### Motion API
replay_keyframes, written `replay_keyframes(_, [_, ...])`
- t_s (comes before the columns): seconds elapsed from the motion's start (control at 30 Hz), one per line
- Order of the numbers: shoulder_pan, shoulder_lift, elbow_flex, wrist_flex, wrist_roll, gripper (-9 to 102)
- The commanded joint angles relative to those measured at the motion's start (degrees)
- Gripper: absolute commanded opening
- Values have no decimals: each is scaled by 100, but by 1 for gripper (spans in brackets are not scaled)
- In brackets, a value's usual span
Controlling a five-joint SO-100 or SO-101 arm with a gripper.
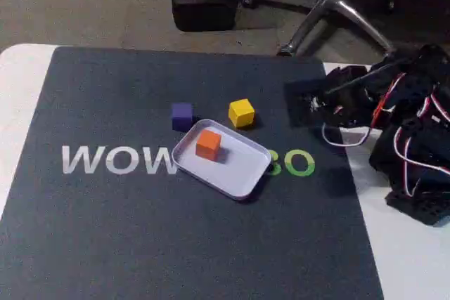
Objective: Move blocks one by one until all three blocks are in the tray.
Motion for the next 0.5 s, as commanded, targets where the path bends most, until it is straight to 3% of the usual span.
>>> replay_keyframes(0.0, [-439,149,-35,-659,976,-8])
replay_keyframes(0.2, [-861,35,-53,-1784,2373,-8])
replay_keyframes(0.47, [-940,9,-519,-1828,2848,-2])
